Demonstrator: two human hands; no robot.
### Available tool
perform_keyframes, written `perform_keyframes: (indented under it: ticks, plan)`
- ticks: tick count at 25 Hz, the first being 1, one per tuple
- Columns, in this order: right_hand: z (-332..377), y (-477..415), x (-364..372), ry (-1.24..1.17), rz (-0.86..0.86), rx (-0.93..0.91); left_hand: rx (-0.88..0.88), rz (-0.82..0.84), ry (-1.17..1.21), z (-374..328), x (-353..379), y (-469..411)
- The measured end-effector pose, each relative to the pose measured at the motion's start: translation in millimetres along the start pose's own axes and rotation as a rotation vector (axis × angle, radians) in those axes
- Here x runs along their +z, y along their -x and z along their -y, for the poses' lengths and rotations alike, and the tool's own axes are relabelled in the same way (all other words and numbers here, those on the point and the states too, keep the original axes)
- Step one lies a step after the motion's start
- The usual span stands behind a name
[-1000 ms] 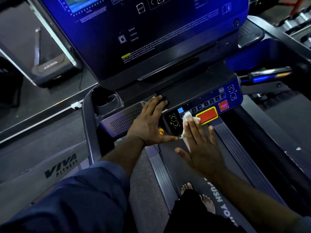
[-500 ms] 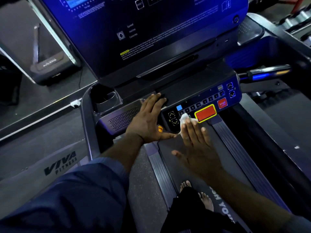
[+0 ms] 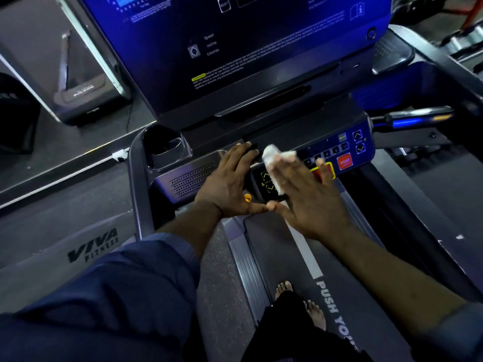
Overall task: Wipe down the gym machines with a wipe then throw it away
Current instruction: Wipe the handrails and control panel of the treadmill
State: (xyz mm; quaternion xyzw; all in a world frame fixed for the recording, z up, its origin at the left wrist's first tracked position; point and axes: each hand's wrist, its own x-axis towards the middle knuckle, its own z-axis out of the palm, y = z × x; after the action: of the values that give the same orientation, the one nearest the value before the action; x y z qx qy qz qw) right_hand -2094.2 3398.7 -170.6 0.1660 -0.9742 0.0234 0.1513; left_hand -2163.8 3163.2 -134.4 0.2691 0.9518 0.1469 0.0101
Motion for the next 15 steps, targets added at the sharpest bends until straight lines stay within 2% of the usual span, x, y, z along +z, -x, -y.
perform_keyframes:
  ticks: [2, 3, 4, 5, 8, 9, 10, 12, 13, 15]
  plan:
    - [0.8, -10.1, -5.2, -0.124, 0.003, 0.322, -0.005, 0.021, -0.043, -2.1, -2.7, 0.1]
    - [9.9, -13.0, -6.8, -0.193, 0.033, 0.421, -0.007, 0.028, -0.061, -3.4, -3.3, -0.4]
    - [21.4, -11.9, -6.6, -0.238, 0.06, 0.422, -0.007, 0.033, -0.067, -2.8, -3.4, -1.0]
    - [27.8, -6.9, -6.3, -0.247, 0.075, 0.337, -0.003, 0.036, -0.065, -2.0, -3.8, -1.9]
    - [-14.0, 10.5, -3.4, -0.042, 0.07, -0.044, 0.021, 0.015, -0.097, -7.8, -12.1, -6.8]
    - [-34.4, 9.2, -4.3, 0.011, 0.043, -0.048, 0.034, 0.018, -0.153, -11.5, -17.8, -11.8]
    - [-48.5, 6.7, -5.6, 0.02, 0.026, 0.058, 0.058, 0.04, -0.225, -16.9, -25.7, -19.3]
    - [-50.4, 0.3, -7.4, -0.121, 0.049, 0.366, 0.115, 0.076, -0.287, -28.7, -37.8, -44.7]
    - [-40.2, 0.1, -6.7, -0.183, 0.079, 0.4, 0.127, 0.083, -0.253, -36.8, -40.7, -60.4]
    - [-30.9, 13.5, -1.0, -0.143, 0.074, 0.198, 0.13, 0.095, -0.087, -56.4, -35.7, -92.5]
